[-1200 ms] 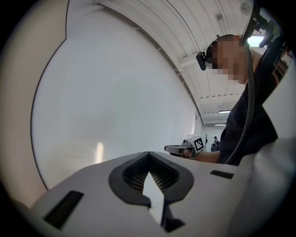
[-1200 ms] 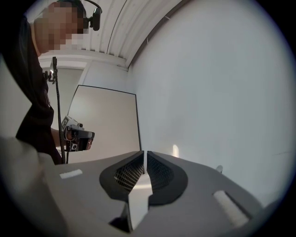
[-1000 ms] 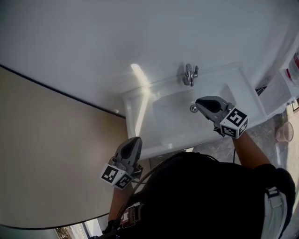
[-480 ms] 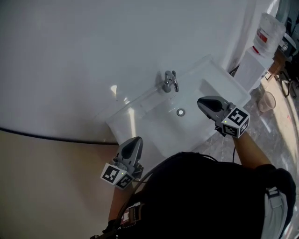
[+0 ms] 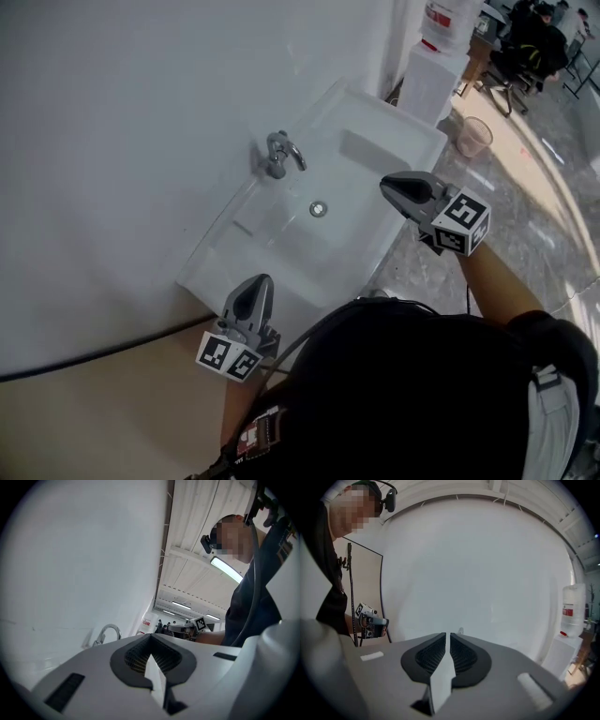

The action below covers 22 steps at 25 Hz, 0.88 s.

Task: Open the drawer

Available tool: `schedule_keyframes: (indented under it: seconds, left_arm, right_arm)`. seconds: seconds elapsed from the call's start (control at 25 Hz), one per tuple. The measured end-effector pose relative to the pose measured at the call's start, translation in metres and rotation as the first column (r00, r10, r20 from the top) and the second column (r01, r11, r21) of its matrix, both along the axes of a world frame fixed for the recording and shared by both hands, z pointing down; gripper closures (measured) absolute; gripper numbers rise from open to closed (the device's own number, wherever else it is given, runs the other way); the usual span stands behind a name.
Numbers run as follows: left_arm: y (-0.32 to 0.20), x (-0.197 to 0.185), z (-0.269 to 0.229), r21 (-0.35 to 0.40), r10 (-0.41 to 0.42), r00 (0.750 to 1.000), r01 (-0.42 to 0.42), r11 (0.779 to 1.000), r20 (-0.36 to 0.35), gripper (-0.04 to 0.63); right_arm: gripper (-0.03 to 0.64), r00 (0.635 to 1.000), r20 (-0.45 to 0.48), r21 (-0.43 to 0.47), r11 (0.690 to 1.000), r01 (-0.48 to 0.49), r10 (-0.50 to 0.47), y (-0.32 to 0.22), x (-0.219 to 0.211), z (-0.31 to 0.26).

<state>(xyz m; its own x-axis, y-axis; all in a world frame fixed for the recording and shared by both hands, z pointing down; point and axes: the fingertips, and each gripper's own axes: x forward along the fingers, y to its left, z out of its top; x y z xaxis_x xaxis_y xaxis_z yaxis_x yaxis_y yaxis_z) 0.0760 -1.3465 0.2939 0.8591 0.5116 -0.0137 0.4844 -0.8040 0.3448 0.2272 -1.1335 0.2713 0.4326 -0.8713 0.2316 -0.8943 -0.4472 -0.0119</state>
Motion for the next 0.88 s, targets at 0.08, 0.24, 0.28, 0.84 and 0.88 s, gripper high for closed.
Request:
schedule_keyframes:
  seconds: [0.08,0.24,0.28,0.84,0.88]
  left_arm:
    - [0.014,0.008,0.008,0.003,0.041,0.999,-0.041,0.999,0.016,0.595]
    - [0.050,0.027,0.018,0.013,0.092,0.995,-0.092,0.996,0.033,0.595]
    - [0.060,0.033,0.020,0.018,0.098,0.995,-0.099,0.995,0.035,0.595]
    - [0.252,0.139,0.074,0.090,0.165,0.975,-0.179,0.980,0.148,0.595]
    - [0.264,0.144,0.080,0.093,0.179,0.971,-0.195,0.976,0.157,0.595]
  right_arm:
    - [0.609,0.999,0.009,0.000,0.999,-0.046,0.046,0.019,0.003,0.007]
    - [0.609,0.993,0.023,0.007,0.993,-0.115,0.114,0.067,0.018,0.024]
    - [0.609,0.992,0.027,0.012,0.992,-0.127,0.127,0.081,0.023,0.029]
    - [0.608,0.979,0.074,0.031,0.981,-0.193,0.190,0.266,0.096,0.093]
    - [0.608,0.978,0.078,0.030,0.980,-0.198,0.195,0.274,0.098,0.099]
